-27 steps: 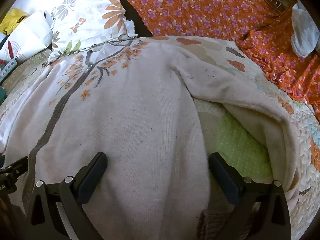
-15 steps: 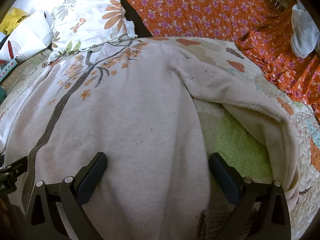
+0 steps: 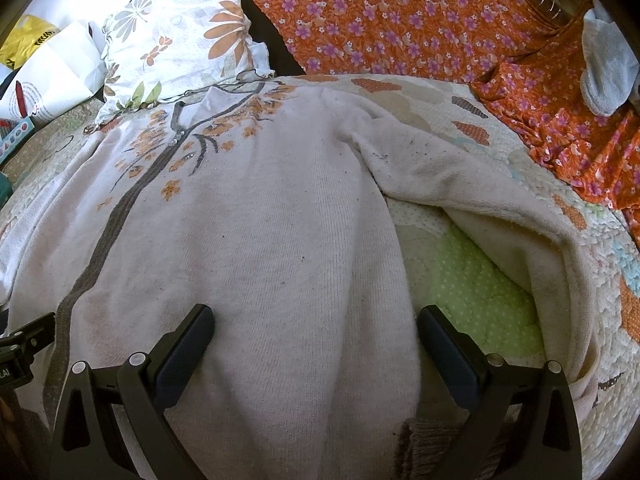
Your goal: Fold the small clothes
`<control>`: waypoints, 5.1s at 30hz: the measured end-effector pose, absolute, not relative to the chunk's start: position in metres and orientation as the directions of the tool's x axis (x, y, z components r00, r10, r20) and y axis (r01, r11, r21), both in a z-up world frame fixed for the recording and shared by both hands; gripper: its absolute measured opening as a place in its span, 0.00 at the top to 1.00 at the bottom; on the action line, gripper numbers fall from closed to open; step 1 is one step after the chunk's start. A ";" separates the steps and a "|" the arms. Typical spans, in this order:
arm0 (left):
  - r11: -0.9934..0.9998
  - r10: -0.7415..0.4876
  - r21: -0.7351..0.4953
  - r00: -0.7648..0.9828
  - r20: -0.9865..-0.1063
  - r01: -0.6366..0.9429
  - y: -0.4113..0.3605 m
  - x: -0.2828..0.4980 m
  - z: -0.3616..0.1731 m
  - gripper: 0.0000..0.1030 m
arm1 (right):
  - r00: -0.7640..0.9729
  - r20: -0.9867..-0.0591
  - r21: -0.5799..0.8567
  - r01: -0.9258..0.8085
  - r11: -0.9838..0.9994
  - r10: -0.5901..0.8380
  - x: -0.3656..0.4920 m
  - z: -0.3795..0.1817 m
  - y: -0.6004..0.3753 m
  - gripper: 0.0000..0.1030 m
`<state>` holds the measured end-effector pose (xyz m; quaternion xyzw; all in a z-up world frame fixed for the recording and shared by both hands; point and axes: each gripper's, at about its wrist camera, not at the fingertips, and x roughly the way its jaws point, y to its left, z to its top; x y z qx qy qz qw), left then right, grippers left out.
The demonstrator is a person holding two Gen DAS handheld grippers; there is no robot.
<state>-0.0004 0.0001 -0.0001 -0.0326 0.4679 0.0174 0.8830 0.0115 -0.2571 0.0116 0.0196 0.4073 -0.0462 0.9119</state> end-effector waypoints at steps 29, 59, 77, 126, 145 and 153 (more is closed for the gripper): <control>0.997 0.000 -0.041 0.562 -0.827 -0.061 0.000 0.000 0.000 0.00 | 0.664 -0.745 -0.002 0.100 0.995 -0.068 0.011 0.012 -0.257 0.00; 1.000 -0.010 0.006 0.568 -0.823 0.025 -0.007 -0.011 0.024 0.00 | 0.654 -0.752 -0.014 0.110 0.994 -0.083 0.003 0.012 -0.256 0.00; 0.974 -0.009 -0.110 0.454 -0.891 -0.196 0.166 -0.004 0.004 0.36 | 0.635 -0.767 -0.025 0.119 0.993 -0.096 -0.002 0.011 -0.254 0.00; 0.981 -0.156 -0.194 0.571 -0.806 -0.005 0.028 -0.055 0.107 0.31 | 0.352 -0.907 0.301 0.152 0.941 0.233 -0.031 0.032 -0.414 0.67; 0.982 -0.177 -0.187 0.567 -0.805 0.040 0.008 -0.053 0.110 0.31 | 0.594 -0.775 0.173 0.528 0.831 -0.216 -0.100 0.138 -0.591 0.52; 0.982 -0.180 -0.182 0.548 -0.817 0.051 0.000 -0.052 0.105 0.31 | 0.605 -0.787 0.247 0.492 0.835 -0.123 -0.093 0.098 -0.590 0.52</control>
